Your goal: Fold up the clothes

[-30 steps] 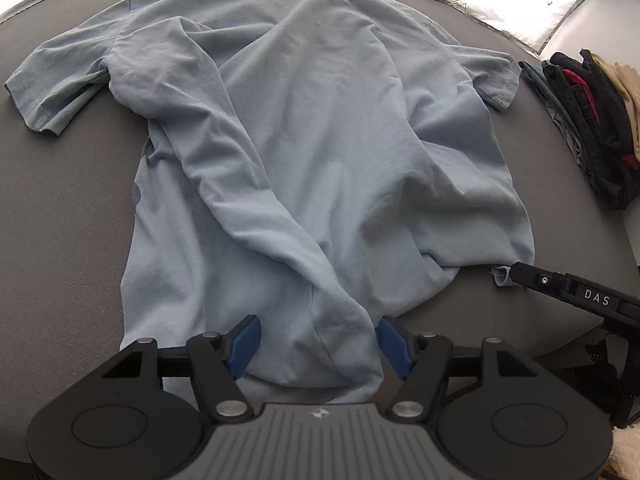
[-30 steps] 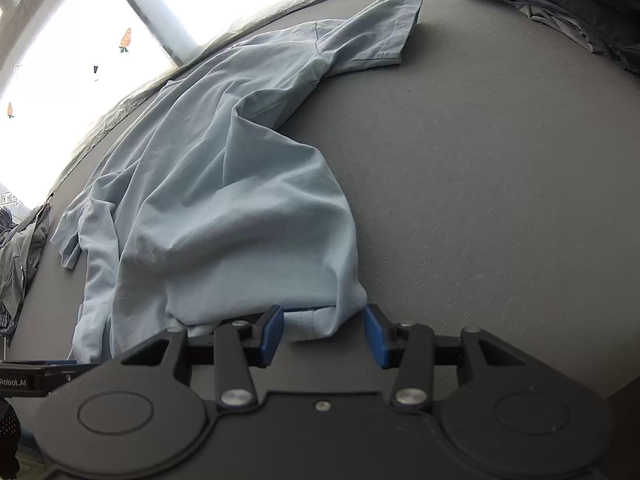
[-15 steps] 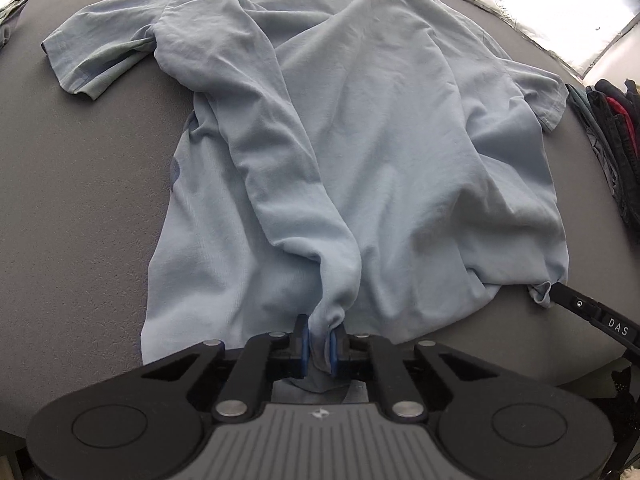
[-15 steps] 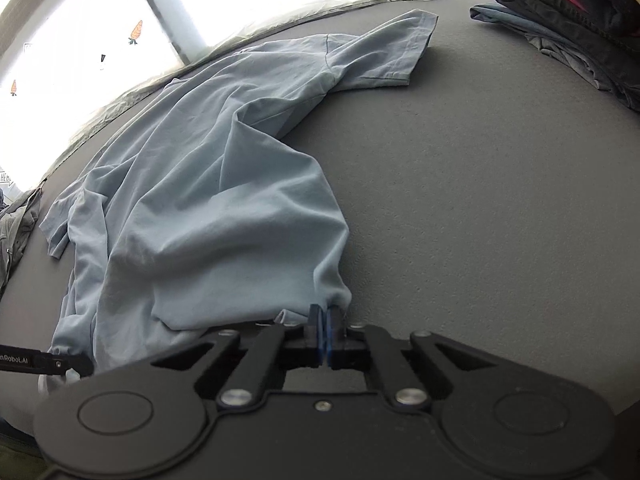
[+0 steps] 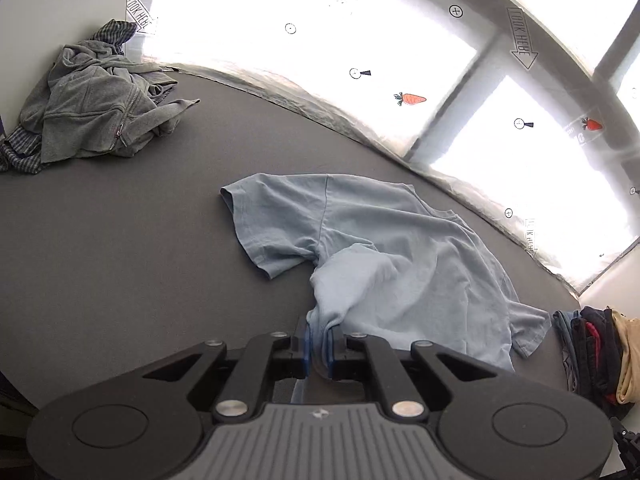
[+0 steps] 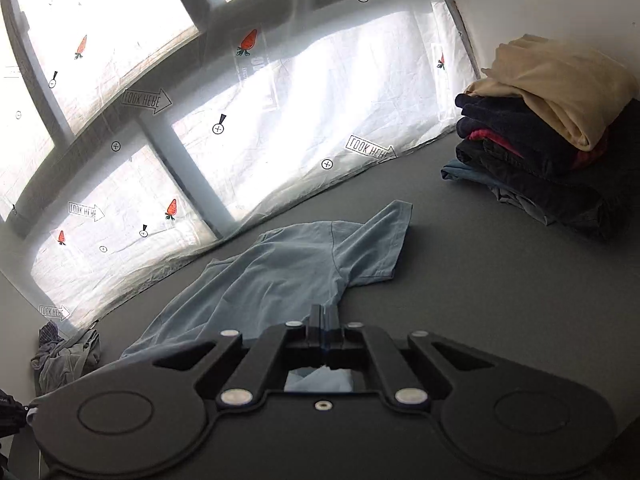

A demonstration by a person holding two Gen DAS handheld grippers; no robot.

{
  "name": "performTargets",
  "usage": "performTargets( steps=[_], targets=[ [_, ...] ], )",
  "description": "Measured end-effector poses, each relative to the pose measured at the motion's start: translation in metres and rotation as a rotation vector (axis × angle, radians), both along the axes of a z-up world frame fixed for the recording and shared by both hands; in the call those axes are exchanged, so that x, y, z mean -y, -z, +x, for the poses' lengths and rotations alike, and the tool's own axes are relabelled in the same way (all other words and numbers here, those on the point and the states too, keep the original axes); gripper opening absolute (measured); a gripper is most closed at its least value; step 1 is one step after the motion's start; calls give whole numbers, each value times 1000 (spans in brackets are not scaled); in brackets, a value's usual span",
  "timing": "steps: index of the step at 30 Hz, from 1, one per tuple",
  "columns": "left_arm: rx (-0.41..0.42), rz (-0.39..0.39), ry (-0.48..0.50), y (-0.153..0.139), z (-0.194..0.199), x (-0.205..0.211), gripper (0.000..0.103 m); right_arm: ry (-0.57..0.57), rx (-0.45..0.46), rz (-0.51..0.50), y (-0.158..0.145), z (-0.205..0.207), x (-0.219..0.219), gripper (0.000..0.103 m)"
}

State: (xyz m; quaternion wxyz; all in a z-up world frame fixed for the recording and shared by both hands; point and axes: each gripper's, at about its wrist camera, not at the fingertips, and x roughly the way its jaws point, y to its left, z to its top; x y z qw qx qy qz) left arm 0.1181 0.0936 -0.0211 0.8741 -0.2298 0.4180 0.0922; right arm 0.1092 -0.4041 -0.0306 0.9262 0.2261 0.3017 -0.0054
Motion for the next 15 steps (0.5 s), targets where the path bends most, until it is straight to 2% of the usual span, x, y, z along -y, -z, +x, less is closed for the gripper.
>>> performTargets(
  steps=[1, 4, 6, 7, 8, 10, 13, 15],
  targets=[
    [-43, 16, -13, 11, 0, -3, 8, 16, -34, -13, 6, 3, 3, 0],
    [-190, 54, -48, 56, 0, -10, 9, 30, -221, -79, 44, 13, -1, 0],
    [-276, 70, -69, 89, -4, -14, 10, -46, -315, -137, 71, 14, -17, 4],
    [-311, 79, -68, 104, -6, -14, 10, -80, -353, -158, 82, 15, -25, 8],
    [-341, 90, -59, 116, -7, -14, 11, -91, -370, -169, 93, 13, -33, 20],
    [-379, 123, -40, 134, -10, -10, 11, -126, -403, -160, 110, 13, -42, 36],
    [-386, 137, -8, 144, -11, -7, 17, -128, -449, -144, 131, 15, -51, 36],
    [-392, 158, -4, 148, -11, -9, 30, -119, -484, -124, 144, 16, -53, 38]
  ],
)
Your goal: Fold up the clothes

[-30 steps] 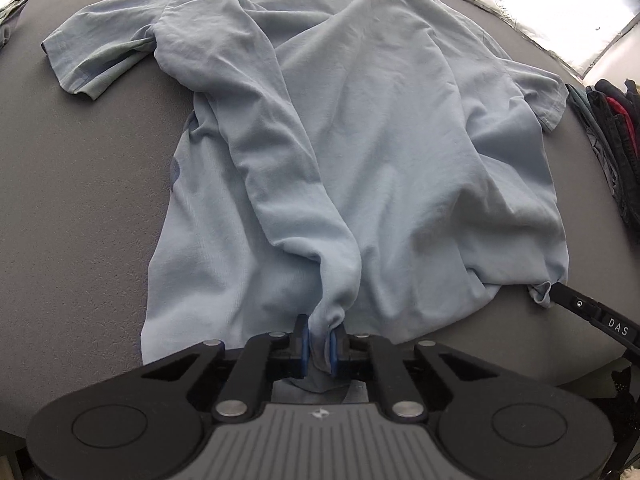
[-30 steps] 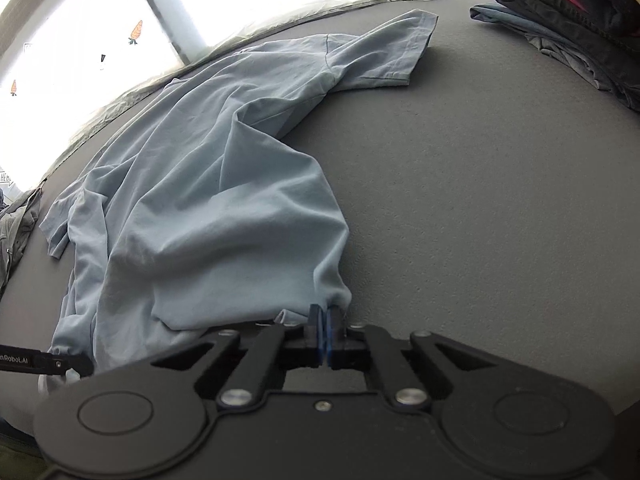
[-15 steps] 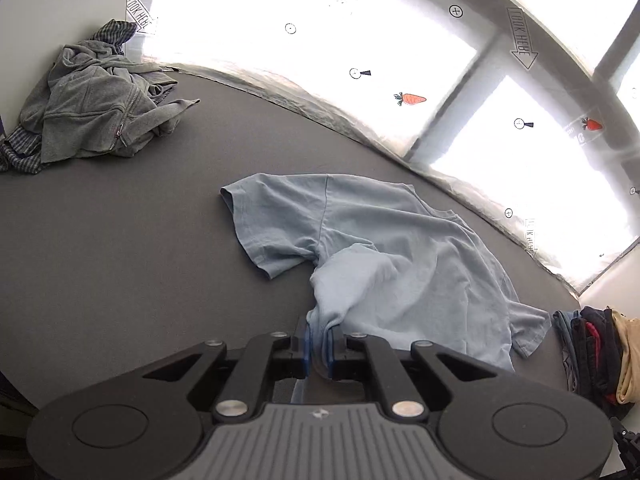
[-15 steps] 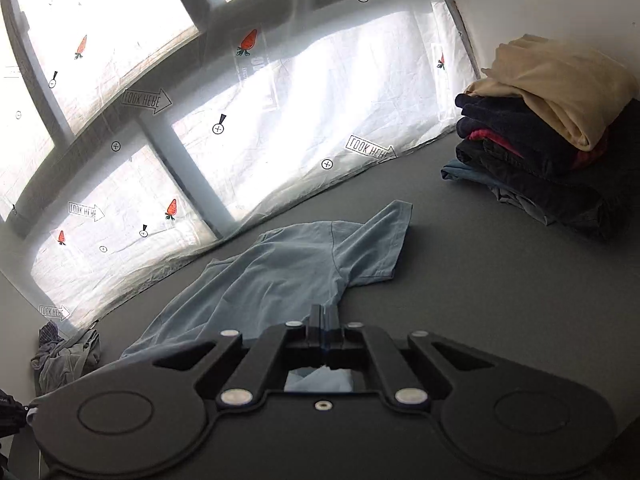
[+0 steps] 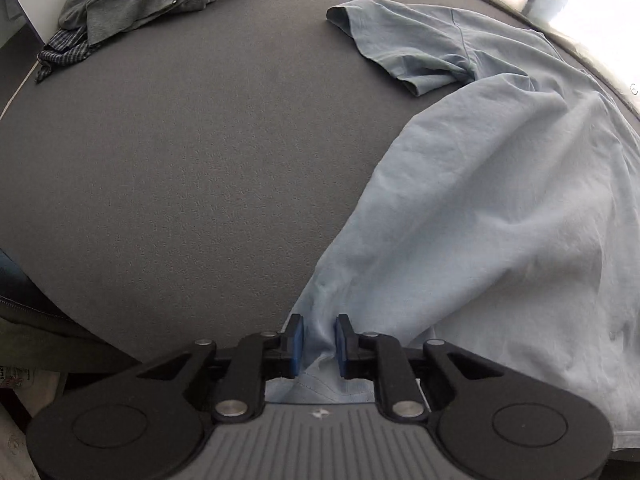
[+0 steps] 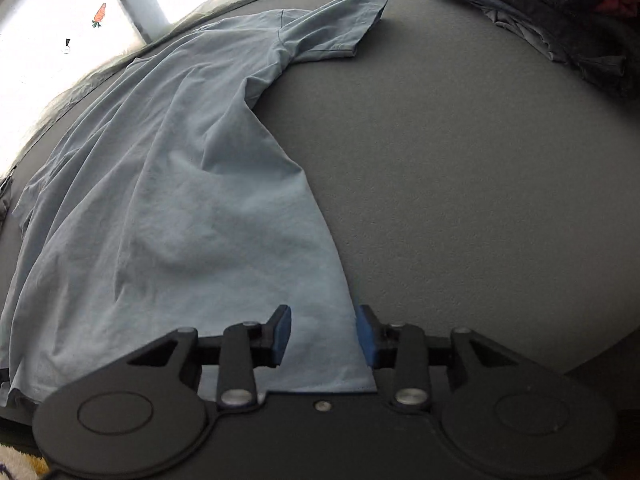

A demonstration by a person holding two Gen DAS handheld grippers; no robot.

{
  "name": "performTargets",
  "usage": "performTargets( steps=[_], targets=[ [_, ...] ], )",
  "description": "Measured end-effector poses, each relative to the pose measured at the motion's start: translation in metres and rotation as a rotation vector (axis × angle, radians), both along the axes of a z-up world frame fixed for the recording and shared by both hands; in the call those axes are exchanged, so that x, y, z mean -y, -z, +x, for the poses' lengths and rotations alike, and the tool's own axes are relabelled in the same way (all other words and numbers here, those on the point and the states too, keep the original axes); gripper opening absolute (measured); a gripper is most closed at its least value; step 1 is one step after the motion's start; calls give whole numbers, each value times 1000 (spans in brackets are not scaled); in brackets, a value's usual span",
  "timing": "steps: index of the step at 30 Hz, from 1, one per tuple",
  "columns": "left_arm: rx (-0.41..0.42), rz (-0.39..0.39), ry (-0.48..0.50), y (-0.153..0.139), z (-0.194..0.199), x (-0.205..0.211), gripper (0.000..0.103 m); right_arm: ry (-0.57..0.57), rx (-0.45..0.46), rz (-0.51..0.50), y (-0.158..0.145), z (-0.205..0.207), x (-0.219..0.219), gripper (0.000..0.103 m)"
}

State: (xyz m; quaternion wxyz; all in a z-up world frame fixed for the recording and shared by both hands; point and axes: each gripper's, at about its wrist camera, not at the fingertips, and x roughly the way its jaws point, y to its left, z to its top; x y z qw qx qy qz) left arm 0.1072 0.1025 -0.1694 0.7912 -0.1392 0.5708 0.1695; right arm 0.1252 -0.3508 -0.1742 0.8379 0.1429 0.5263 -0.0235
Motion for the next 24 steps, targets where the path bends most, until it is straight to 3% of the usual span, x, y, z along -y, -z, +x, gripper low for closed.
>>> performTargets(
  steps=[2, 3, 4, 5, 9, 15, 18, 20, 22, 24],
  targets=[
    [-3, 13, 1, 3, 0, -2, 35, 3, 4, -3, 4, -1, -3, 43],
    [1, 7, -2, 4, -1, -4, 35, 2, 8, -19, 3, -1, -4, 40],
    [4, 1, -6, 5, -1, -5, 35, 6, 21, -47, 2, -1, -5, 11],
    [6, -5, -7, 5, -2, -6, 34, -7, 26, -54, 1, -1, -6, 0],
    [-12, -22, 10, 6, -2, -6, 23, -32, 23, -79, -3, -2, -6, 0],
    [-65, -85, -38, 5, -4, -18, 24, -46, -16, -147, -8, 5, -15, 1],
    [-53, -84, -69, -2, -1, -23, 27, -31, 25, -185, -18, 10, -20, 7],
    [-25, -66, -71, -10, 3, -25, 36, -3, 89, -151, -27, 14, -18, 42],
    [-2, -42, -66, -17, 11, -28, 37, 6, 130, -125, -32, 25, -20, 48],
    [45, -30, -68, -26, 25, -33, 45, 2, 161, -114, -35, 38, -24, 53]
  ],
)
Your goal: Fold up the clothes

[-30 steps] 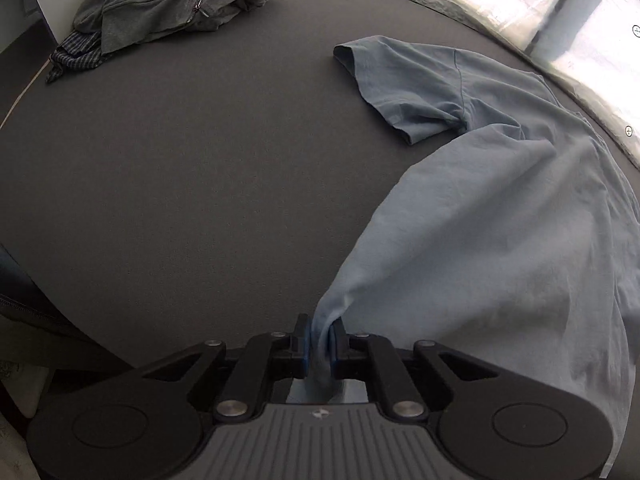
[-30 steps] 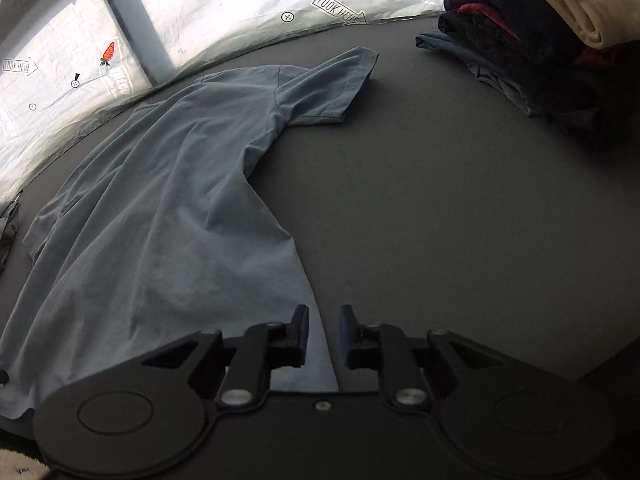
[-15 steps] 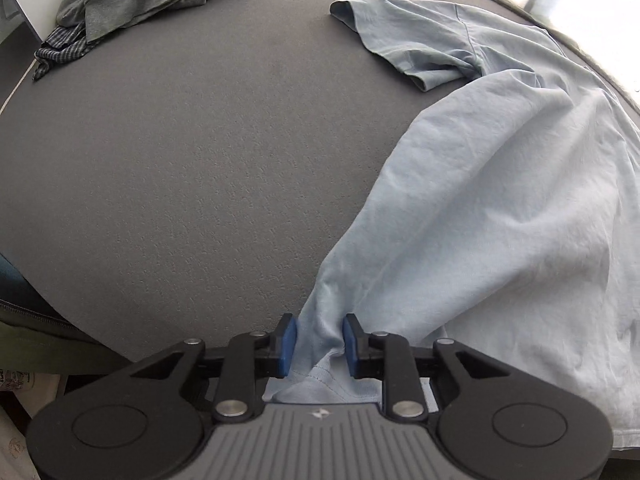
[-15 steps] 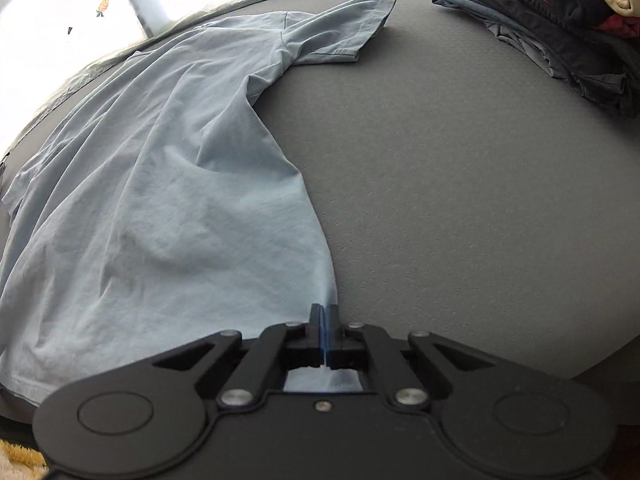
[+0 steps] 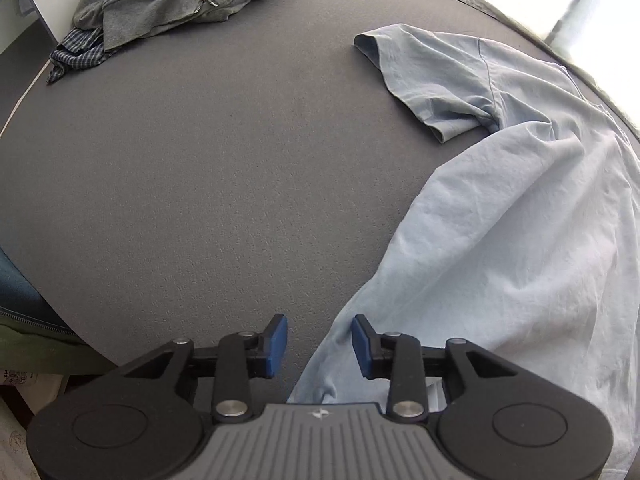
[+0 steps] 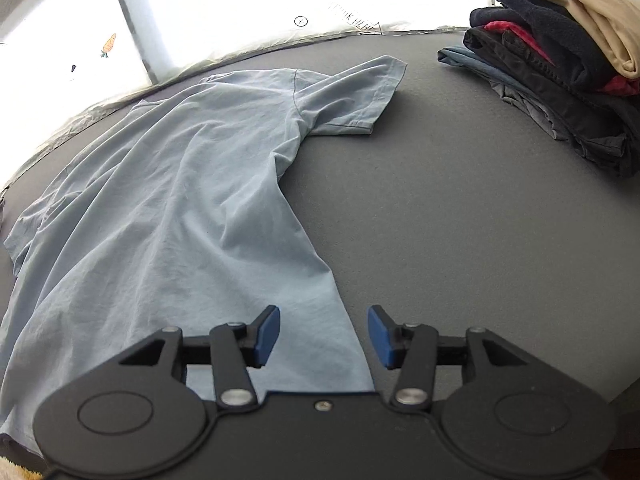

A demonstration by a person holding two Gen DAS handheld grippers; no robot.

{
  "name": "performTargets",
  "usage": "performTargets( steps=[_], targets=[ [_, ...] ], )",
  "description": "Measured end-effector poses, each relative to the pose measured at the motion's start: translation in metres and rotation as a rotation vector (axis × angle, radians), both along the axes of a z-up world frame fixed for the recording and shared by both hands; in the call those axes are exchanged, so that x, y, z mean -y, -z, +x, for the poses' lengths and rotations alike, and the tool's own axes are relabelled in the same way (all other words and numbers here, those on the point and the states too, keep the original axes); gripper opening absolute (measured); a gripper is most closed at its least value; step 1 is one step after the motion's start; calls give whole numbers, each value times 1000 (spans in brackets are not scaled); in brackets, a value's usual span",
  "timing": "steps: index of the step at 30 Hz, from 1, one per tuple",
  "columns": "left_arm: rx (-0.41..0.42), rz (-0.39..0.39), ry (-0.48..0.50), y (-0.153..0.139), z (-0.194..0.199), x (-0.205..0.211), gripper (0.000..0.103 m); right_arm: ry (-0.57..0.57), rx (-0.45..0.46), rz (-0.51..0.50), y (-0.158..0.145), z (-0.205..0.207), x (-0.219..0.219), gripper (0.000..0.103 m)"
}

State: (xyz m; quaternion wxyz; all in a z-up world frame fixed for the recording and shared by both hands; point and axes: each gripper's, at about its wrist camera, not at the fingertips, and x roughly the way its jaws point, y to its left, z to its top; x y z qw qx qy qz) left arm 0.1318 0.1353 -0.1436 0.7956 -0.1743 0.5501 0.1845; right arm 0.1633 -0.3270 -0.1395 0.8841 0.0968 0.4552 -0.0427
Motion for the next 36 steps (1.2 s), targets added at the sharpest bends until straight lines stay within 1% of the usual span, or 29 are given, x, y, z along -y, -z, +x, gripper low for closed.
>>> performTargets(
  steps=[1, 2, 3, 4, 7, 8, 9, 11, 12, 14, 16, 19, 21, 24, 25, 27, 29, 31, 32, 33, 34, 35, 36],
  targets=[
    [27, 5, -3, -5, 7, -3, 49, -9, 9, -3, 0, 7, -3, 63],
    [48, 5, -6, -8, 13, -6, 55, -20, 23, -7, -1, 16, -9, 76],
    [63, 0, -8, -9, 20, -9, 59, -31, 36, -10, -1, 24, -14, 83],
    [75, -4, -10, -8, 31, -11, 59, -42, 50, -13, -1, 33, -20, 92],
    [90, -10, -10, -5, 56, -16, 60, -68, 118, -21, -3, 55, -40, 95],
    [91, -10, -6, -2, 66, -17, 60, -85, 153, -25, -3, 64, -49, 101],
    [95, -13, -3, 1, 75, -19, 60, -111, 172, -25, -3, 73, -56, 103],
    [105, -23, -1, 5, 89, -24, 61, -161, 203, -33, 0, 90, -72, 103],
    [113, -26, -5, 8, 97, -27, 64, -179, 215, -40, 4, 99, -78, 103],
    [132, -32, -21, 14, 114, -35, 67, -193, 227, -53, 13, 116, -89, 103],
    [156, -40, -39, 20, 129, -46, 68, -199, 219, -52, 25, 134, -96, 103],
    [190, -76, -91, 29, 157, -67, 68, -195, 159, -54, 46, 161, -103, 103],
    [207, -97, -107, 33, 173, -78, 69, -191, 114, -69, 57, 173, -108, 103],
    [216, -97, -73, 41, 202, -87, 70, -189, 99, -145, 66, 180, -119, 103],
    [216, -91, -60, 43, 211, -88, 70, -193, 106, -140, 67, 179, -121, 103],
    [229, -74, -40, 45, 223, -88, 76, -181, 115, -138, 68, 178, -122, 103],
    [247, -61, -45, 46, 232, -86, 76, -170, 120, -138, 69, 177, -122, 103],
    [257, -43, -68, 46, 238, -83, 74, -161, 100, -138, 68, 179, -122, 103],
    [262, -29, -76, 46, 240, -80, 70, -163, 86, -138, 67, 181, -123, 103],
    [267, -12, -78, 46, 242, -78, 55, -165, 73, -137, 66, 182, -124, 103],
    [265, 14, -78, 46, 243, -75, 51, -179, 65, -138, 66, 184, -126, 103],
    [259, 36, -73, 45, 245, -73, 34, -193, 62, -141, 66, 185, -128, 103],
    [254, 51, -67, 46, 245, -71, 4, -207, 59, -144, 66, 185, -131, 103]
  ],
)
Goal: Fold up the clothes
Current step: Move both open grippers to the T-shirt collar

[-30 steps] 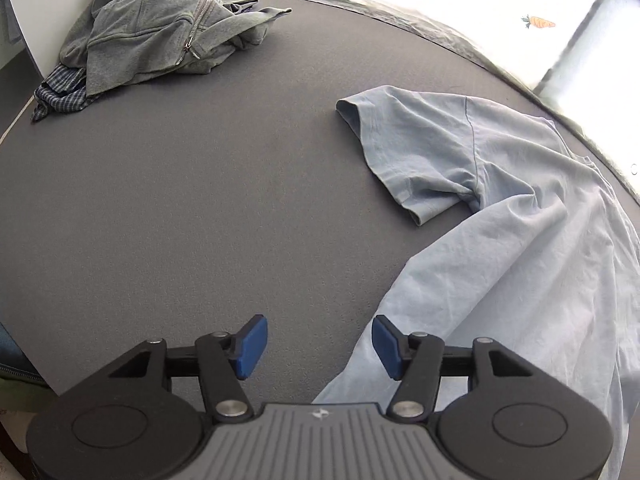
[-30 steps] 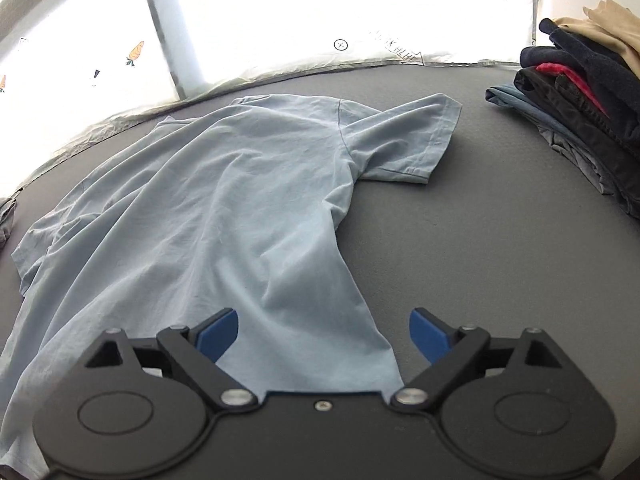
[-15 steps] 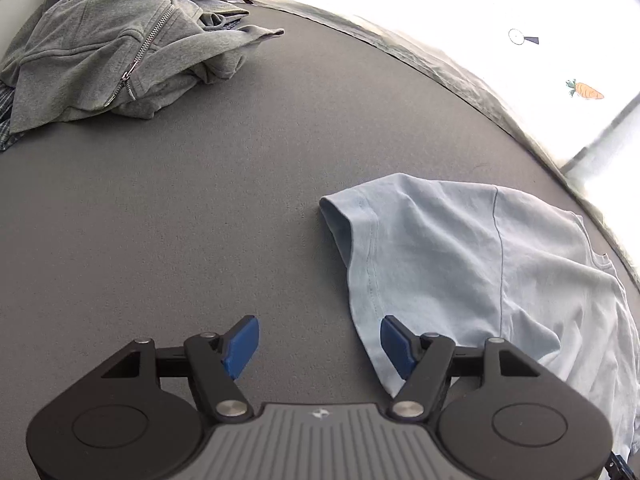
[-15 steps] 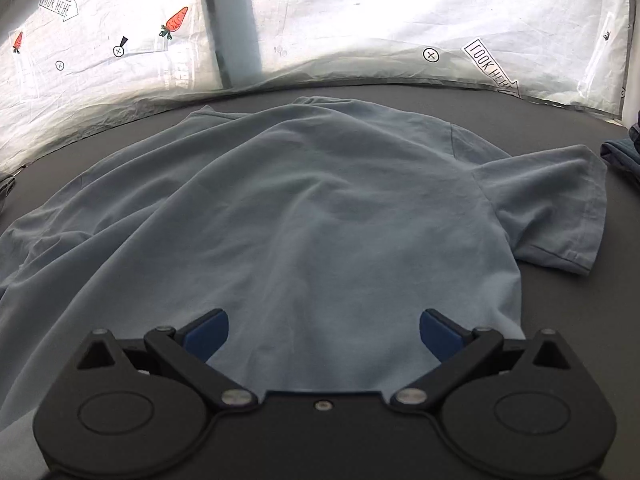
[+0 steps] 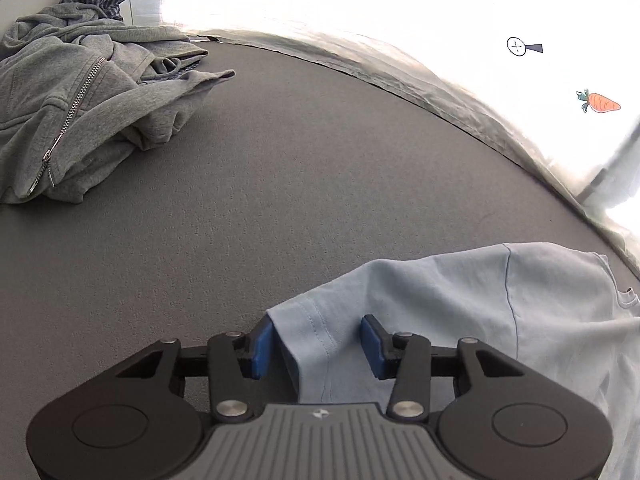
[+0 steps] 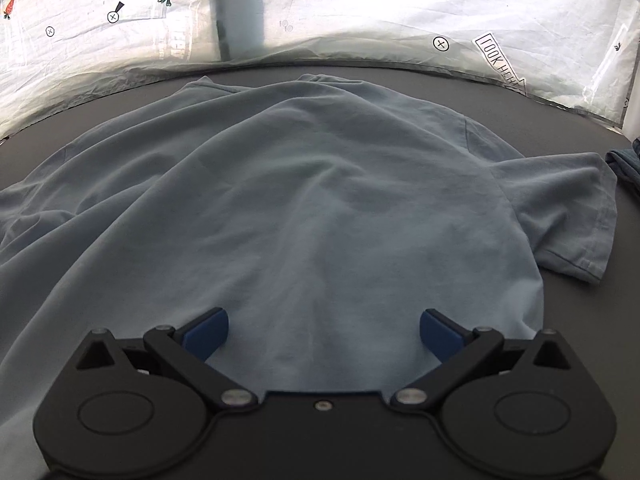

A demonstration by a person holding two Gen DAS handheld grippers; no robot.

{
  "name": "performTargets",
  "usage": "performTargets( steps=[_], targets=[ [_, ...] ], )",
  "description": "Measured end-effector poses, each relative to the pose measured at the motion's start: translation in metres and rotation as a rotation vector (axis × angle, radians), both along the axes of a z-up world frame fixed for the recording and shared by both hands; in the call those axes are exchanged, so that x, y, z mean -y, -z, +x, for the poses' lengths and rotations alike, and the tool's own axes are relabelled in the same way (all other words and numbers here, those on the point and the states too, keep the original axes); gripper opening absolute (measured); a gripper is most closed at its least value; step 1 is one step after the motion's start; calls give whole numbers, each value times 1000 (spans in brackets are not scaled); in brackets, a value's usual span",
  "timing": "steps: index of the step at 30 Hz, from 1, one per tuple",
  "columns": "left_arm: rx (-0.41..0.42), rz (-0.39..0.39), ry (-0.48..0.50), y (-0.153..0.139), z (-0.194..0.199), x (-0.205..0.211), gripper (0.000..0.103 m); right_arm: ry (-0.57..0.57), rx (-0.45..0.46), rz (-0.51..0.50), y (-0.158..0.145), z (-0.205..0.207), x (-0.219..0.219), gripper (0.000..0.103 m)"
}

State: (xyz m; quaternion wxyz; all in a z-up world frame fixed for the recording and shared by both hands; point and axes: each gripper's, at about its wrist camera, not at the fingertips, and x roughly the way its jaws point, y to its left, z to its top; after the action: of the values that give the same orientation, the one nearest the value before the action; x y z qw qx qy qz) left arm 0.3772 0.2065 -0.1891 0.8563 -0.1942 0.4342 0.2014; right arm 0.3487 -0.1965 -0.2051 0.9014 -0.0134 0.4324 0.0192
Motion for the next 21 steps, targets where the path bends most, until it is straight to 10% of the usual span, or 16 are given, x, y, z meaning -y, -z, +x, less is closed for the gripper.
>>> performTargets(
  steps=[15, 19, 21],
  targets=[
    [26, 201, -33, -37, 75, -36, 5, -146, 118, -56, -27, 8, -33, 103],
    [9, 193, 4, -38, 73, -28, 18, -113, 85, -17, -24, 21, -19, 103],
    [54, 174, 27, -47, 65, -22, 47, -109, 46, 6, -22, 35, -8, 103]
  ],
)
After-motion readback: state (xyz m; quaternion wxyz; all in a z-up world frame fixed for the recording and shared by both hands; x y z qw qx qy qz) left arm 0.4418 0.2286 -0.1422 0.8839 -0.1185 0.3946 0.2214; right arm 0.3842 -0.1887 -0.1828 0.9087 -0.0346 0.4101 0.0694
